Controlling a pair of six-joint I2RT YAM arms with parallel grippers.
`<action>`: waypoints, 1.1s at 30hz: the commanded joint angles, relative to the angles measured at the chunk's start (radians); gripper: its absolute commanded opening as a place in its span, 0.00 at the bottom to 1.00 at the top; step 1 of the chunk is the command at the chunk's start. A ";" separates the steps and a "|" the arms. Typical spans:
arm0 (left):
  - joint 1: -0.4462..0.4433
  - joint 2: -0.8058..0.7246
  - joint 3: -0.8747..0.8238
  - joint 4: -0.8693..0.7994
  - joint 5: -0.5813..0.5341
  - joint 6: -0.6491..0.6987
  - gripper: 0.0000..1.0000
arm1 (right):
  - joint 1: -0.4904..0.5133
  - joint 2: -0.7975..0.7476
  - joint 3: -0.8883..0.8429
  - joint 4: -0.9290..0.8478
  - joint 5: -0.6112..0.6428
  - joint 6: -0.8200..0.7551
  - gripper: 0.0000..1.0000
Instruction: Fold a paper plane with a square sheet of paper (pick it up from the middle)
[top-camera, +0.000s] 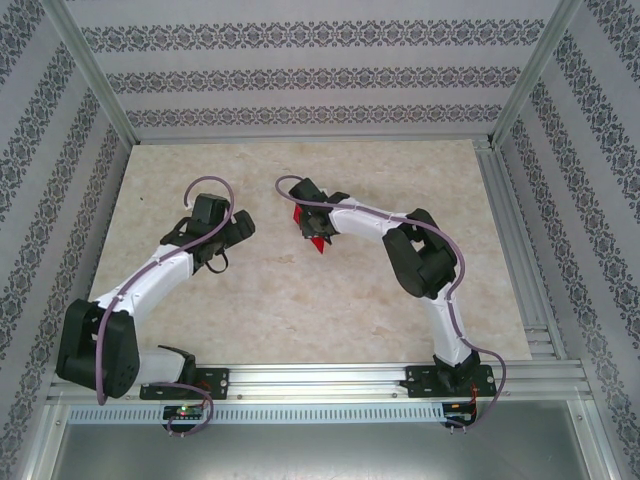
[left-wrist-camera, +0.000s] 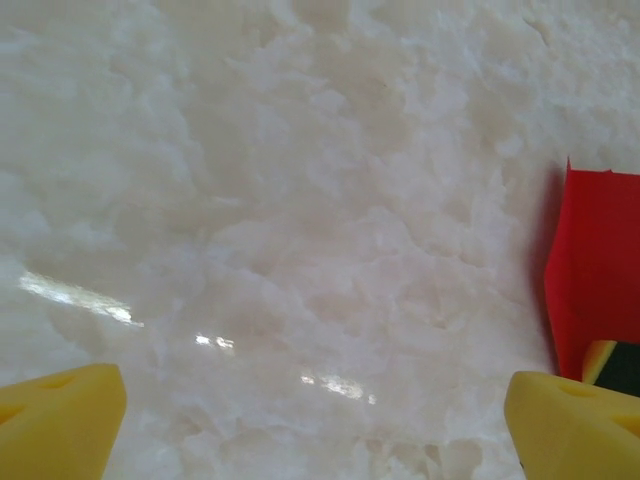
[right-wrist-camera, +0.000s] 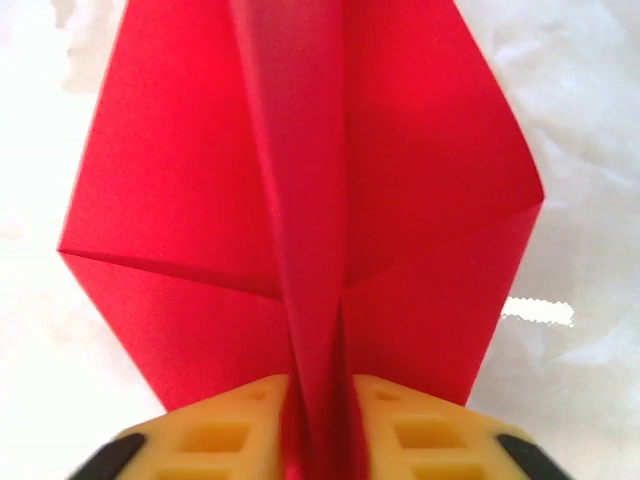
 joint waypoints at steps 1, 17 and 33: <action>0.020 -0.029 0.009 -0.038 -0.061 0.045 0.99 | 0.013 -0.101 0.043 -0.031 -0.017 -0.012 0.30; 0.099 -0.116 -0.060 0.176 -0.268 0.305 1.00 | -0.275 -0.751 -0.527 0.325 0.246 -0.188 0.95; 0.217 -0.139 -0.411 0.716 -0.194 0.596 1.00 | -0.626 -0.829 -1.100 0.985 0.318 -0.402 0.98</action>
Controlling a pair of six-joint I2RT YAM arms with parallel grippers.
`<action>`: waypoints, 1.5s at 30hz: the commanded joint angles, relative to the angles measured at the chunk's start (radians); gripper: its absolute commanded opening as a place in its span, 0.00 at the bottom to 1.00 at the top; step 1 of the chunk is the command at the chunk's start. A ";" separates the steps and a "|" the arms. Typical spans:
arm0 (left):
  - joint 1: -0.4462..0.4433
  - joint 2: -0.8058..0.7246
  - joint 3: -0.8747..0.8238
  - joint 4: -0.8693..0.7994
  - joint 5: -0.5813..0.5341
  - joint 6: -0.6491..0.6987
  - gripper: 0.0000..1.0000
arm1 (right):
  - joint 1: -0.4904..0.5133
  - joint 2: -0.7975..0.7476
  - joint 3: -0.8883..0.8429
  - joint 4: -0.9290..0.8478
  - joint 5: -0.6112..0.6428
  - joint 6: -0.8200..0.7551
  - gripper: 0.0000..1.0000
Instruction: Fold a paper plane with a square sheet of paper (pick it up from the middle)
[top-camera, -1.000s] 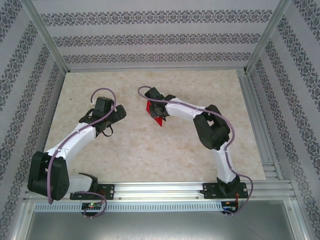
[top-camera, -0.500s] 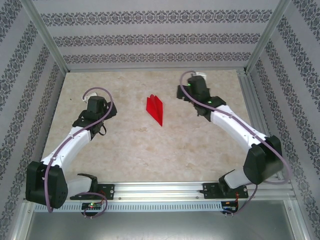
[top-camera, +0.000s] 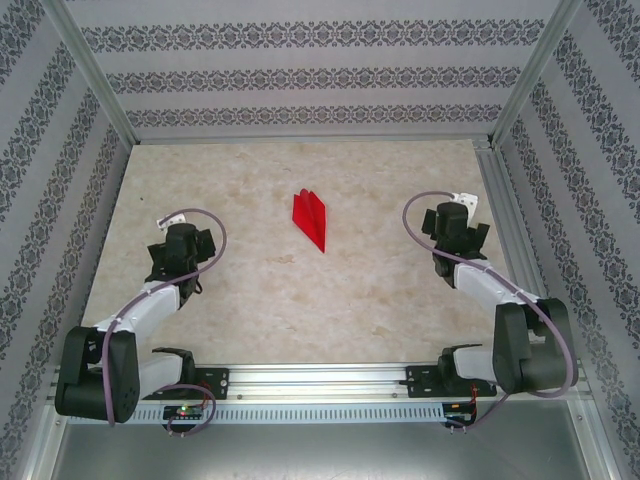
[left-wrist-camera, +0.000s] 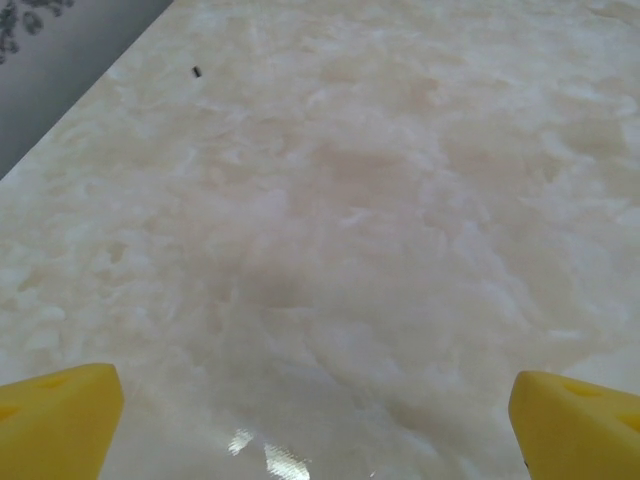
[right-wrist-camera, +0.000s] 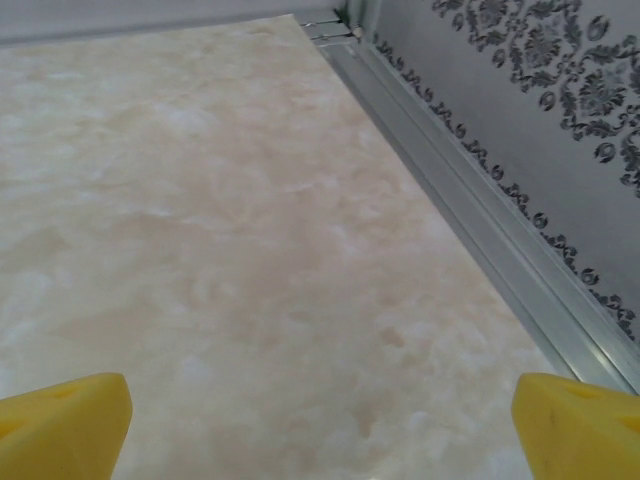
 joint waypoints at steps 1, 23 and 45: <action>0.029 0.009 -0.028 0.251 0.115 0.128 1.00 | -0.021 0.054 -0.055 0.299 -0.005 -0.066 0.98; 0.060 0.329 -0.072 0.764 0.390 0.229 1.00 | -0.090 0.218 -0.209 0.836 -0.373 -0.137 0.98; 0.023 0.390 -0.016 0.703 0.355 0.266 1.00 | -0.090 0.219 -0.196 0.807 -0.355 -0.131 0.98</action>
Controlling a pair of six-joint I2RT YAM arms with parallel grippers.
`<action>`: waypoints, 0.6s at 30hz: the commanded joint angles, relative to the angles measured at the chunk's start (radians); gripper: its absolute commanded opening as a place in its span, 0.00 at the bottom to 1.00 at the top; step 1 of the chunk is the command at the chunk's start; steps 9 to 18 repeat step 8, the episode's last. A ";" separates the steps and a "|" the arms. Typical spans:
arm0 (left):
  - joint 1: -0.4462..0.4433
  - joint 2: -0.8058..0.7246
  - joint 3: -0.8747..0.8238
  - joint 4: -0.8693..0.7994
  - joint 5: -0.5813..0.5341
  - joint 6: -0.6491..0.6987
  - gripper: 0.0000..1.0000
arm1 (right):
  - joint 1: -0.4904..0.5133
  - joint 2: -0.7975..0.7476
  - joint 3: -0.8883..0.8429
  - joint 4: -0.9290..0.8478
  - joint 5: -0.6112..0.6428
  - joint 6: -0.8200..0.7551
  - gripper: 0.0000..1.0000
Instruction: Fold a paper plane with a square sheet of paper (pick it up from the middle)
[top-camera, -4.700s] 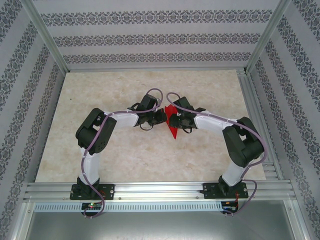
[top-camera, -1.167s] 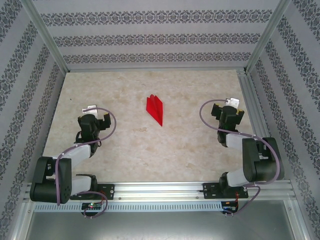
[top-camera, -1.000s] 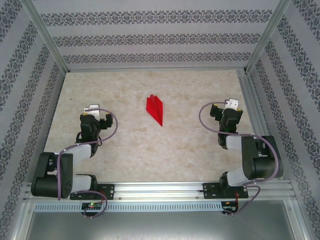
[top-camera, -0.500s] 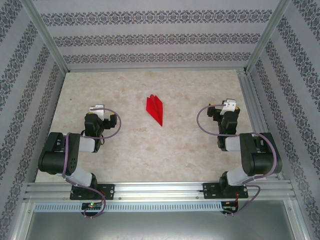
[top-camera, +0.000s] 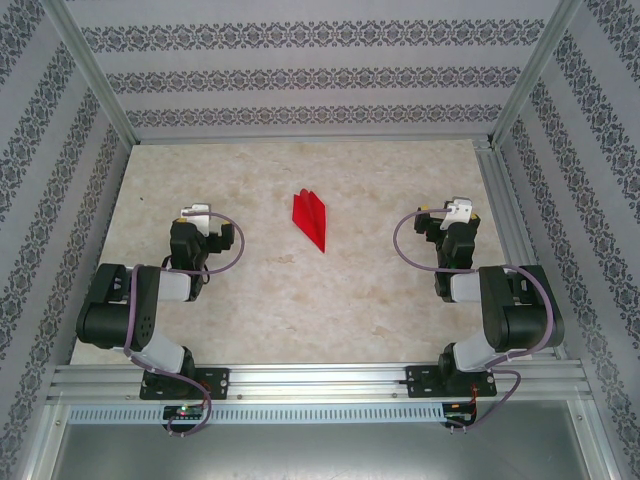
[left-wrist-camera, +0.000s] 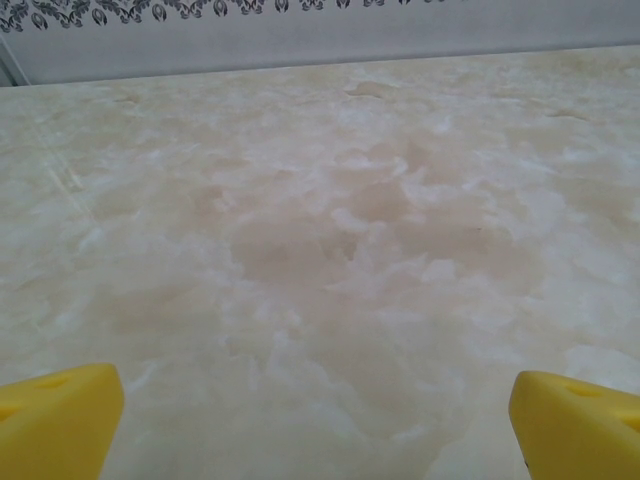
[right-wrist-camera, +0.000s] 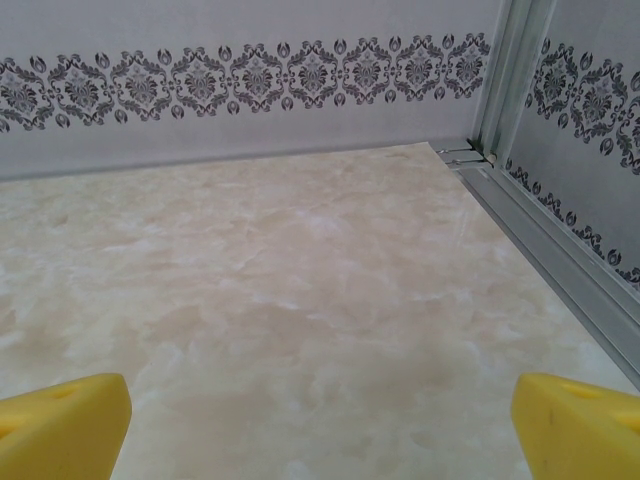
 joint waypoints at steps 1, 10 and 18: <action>-0.008 0.005 0.022 0.025 0.005 0.022 1.00 | -0.006 0.006 0.006 0.032 -0.014 -0.007 0.98; -0.008 0.006 0.022 0.026 0.004 0.022 1.00 | -0.006 0.003 -0.001 0.046 -0.016 -0.010 0.98; -0.008 0.006 0.022 0.026 0.004 0.022 1.00 | -0.006 0.003 -0.001 0.046 -0.016 -0.010 0.98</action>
